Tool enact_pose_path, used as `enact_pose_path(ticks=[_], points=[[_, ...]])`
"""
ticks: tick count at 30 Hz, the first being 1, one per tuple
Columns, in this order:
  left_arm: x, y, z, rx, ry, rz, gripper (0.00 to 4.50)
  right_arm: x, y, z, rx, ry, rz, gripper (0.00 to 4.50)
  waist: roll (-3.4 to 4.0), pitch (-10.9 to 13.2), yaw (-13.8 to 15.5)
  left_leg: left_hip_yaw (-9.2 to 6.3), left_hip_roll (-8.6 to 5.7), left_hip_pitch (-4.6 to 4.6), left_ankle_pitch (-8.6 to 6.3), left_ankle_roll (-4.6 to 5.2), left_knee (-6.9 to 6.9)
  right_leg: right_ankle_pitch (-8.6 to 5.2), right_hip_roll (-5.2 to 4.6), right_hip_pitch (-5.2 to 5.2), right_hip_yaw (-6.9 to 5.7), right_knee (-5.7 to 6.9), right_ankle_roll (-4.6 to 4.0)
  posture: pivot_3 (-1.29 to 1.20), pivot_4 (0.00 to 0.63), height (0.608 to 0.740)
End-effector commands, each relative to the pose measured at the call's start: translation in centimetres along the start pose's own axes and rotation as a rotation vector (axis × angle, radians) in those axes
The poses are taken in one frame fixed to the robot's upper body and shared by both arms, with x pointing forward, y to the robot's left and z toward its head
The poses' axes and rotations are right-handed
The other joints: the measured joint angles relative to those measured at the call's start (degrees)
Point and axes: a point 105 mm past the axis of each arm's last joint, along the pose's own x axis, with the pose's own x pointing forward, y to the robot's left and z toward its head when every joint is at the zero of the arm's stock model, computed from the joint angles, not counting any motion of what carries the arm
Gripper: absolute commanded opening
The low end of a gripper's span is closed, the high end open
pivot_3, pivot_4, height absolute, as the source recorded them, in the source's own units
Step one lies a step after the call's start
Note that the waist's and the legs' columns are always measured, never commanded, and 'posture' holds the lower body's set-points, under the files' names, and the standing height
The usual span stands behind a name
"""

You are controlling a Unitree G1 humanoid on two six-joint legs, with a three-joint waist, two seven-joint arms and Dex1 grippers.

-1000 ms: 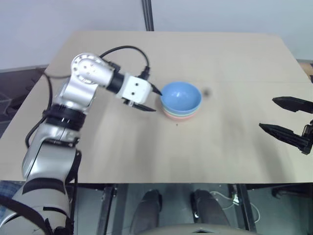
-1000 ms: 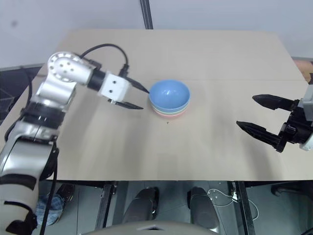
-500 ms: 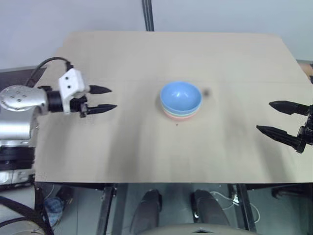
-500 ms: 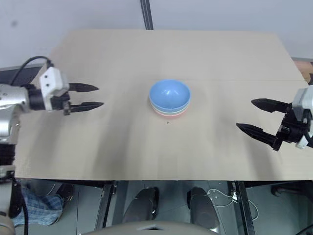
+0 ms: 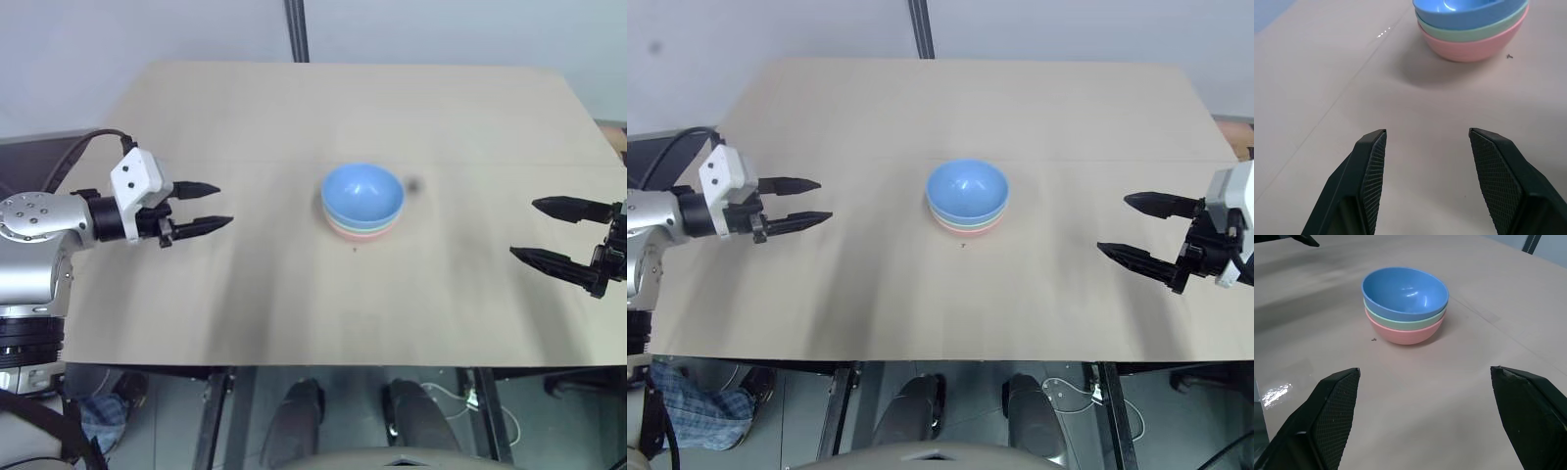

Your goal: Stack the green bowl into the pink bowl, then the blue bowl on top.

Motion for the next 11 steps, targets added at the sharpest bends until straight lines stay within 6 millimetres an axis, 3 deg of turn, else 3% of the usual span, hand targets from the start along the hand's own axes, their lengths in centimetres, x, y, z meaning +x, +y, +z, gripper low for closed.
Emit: enact_pose_path(ticks=[1,11], points=[[-0.29,1.34,2.51,0.018,-0.082,0.06,2.84,-0.39,0.02,0.85,-0.044,-0.007,-0.008,4.5,0.0,0.0,0.1,0.0,-0.01,-0.01,0.0,0.0,0.0,0.0,0.0,0.0,0.0,0.0,0.0,0.0,0.15,0.74],[0.5,1.46,2.82,0.004,-0.081,0.039,2.84,-0.59,0.09,0.66,-0.038,-0.007,-0.026,4.5,0.0,0.0,-0.1,0.01,0.0,0.0,0.0,0.0,-0.02,0.0,0.01,-0.01,0.02,-0.01,0.0,0.0,0.15,0.74]])
